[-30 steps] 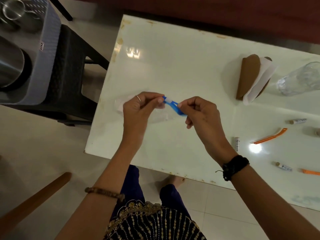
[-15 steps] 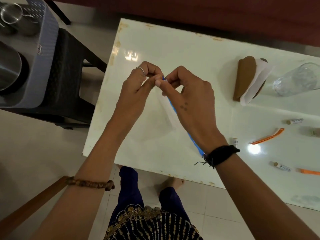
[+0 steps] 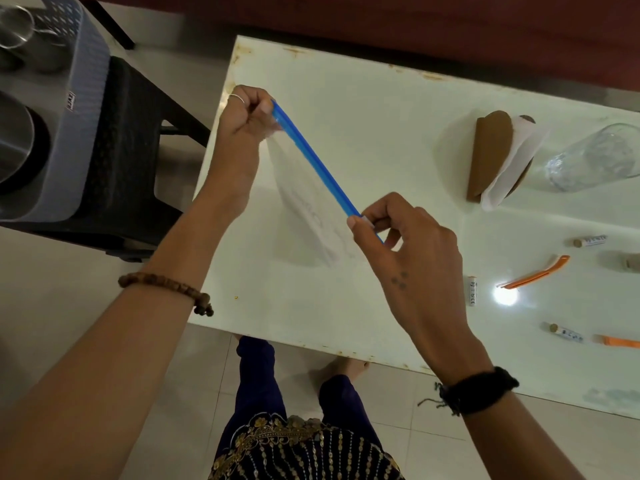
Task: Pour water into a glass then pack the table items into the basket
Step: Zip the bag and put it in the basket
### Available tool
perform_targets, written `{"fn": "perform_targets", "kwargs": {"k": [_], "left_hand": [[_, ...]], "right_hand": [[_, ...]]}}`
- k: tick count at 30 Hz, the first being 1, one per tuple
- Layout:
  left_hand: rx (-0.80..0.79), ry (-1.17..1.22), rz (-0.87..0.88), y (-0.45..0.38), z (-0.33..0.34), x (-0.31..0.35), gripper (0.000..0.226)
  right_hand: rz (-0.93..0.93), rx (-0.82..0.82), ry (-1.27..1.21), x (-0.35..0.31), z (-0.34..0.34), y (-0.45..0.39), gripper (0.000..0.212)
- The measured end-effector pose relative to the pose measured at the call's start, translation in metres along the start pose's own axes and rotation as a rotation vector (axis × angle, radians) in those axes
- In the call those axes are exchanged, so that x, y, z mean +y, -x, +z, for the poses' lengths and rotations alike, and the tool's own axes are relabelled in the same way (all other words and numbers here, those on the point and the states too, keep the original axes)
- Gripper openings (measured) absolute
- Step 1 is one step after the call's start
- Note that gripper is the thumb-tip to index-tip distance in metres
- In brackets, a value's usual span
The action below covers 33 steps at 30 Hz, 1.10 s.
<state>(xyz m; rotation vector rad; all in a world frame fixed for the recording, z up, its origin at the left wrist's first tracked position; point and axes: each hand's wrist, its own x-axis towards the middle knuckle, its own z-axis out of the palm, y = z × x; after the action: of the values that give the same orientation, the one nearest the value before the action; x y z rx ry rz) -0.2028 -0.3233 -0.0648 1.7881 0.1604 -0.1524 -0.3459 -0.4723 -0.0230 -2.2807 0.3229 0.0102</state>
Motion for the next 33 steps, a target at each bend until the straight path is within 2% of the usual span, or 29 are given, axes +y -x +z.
{"fn": "perform_targets", "kwargs": {"k": [5, 9, 11, 13, 14, 17, 18, 20, 23, 26, 28, 33], "left_hand": [[-0.031, 0.001, -0.040, -0.007, -0.002, -0.004, 0.024], [-0.037, 0.126, -0.080, -0.007, -0.001, -0.005, 0.024], [-0.070, 0.194, -0.094, -0.007, -0.004, -0.005, 0.022], [-0.108, 0.230, -0.115, -0.006, -0.006, -0.004, 0.022], [-0.117, 0.246, -0.128, -0.006, -0.006, -0.004, 0.022], [-0.112, 0.322, -0.143, -0.003, -0.014, -0.007, 0.020], [-0.102, 0.353, -0.147, 0.000, -0.019, -0.009, 0.018], [-0.027, 0.398, -0.170, 0.006, -0.028, -0.018, 0.015], [0.173, 0.422, -0.290, 0.020, -0.036, -0.036, 0.014], [0.084, 0.315, -0.410, 0.030, -0.042, -0.056, 0.033], [0.030, 0.261, -0.449, 0.023, -0.052, -0.065, 0.040], [0.100, 0.266, -0.327, -0.007, -0.091, -0.051, 0.013]], "right_hand": [[-0.001, 0.002, -0.014, 0.004, -0.001, 0.004, 0.014], [0.068, -0.059, -0.367, 0.014, 0.005, 0.001, 0.007], [0.154, -0.166, -0.513, 0.027, 0.013, -0.003, 0.036], [0.258, -0.253, -0.524, 0.039, 0.025, -0.007, 0.063], [0.270, -0.270, -0.497, 0.043, 0.029, -0.009, 0.060], [0.218, -0.233, -0.424, 0.044, 0.037, -0.018, 0.028], [0.200, -0.231, -0.405, 0.041, 0.038, -0.022, 0.024], [0.174, -0.241, -0.352, 0.033, 0.038, -0.030, 0.026], [0.130, -0.261, -0.266, 0.017, 0.039, -0.040, 0.029], [0.078, -0.284, -0.225, -0.004, 0.041, -0.050, 0.033], [0.033, -0.309, -0.263, -0.023, 0.045, -0.059, 0.022], [-0.069, -0.327, -0.360, -0.063, 0.063, -0.083, 0.034]]}}
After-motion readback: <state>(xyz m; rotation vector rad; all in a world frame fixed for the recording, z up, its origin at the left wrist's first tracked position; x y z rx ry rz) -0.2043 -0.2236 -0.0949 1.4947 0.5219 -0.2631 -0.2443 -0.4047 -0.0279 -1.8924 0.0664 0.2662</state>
